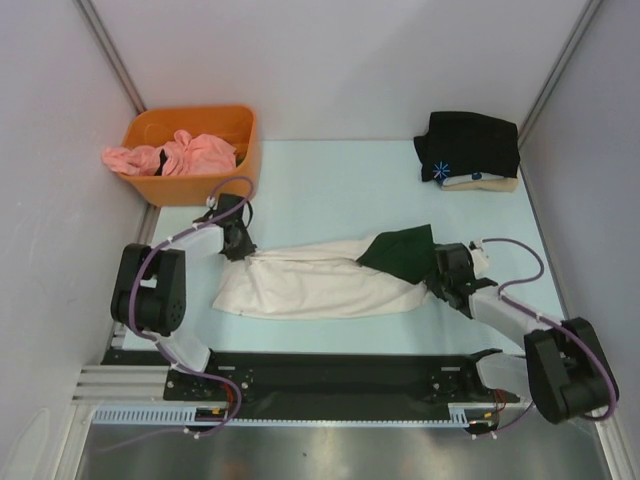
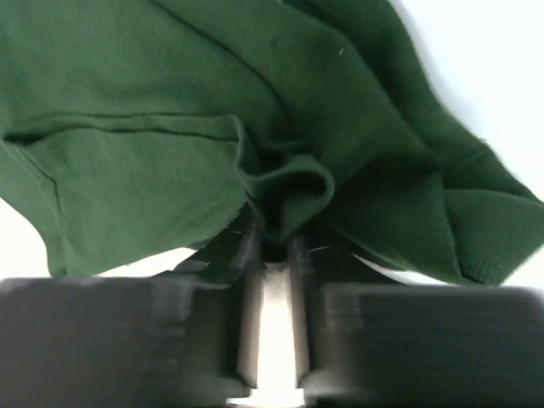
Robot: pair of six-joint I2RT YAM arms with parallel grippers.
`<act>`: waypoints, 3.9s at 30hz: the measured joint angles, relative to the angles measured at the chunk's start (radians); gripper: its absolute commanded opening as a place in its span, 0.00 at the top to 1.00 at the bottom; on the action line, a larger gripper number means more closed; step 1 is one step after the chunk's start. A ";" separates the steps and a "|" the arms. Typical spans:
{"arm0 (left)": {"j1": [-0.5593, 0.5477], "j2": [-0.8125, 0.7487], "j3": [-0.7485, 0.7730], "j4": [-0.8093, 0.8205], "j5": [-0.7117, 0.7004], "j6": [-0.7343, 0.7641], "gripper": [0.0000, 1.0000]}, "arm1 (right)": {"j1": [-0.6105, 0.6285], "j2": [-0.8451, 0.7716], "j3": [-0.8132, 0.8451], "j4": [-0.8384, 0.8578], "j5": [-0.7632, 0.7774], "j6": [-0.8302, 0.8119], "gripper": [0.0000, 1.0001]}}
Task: Fold and stack the t-shirts
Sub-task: Fold the tshirt
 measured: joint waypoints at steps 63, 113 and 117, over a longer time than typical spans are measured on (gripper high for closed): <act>-0.290 -0.129 0.150 -0.089 0.157 -0.124 0.27 | 0.138 0.056 0.528 -0.165 -0.356 -0.517 0.00; -0.171 0.695 0.888 0.112 0.190 -0.090 0.91 | 0.487 -0.705 0.301 -0.661 -0.095 -0.279 0.01; -0.169 0.733 0.938 0.112 0.212 -0.101 1.00 | 0.487 -0.705 0.301 -0.661 -0.096 -0.279 0.01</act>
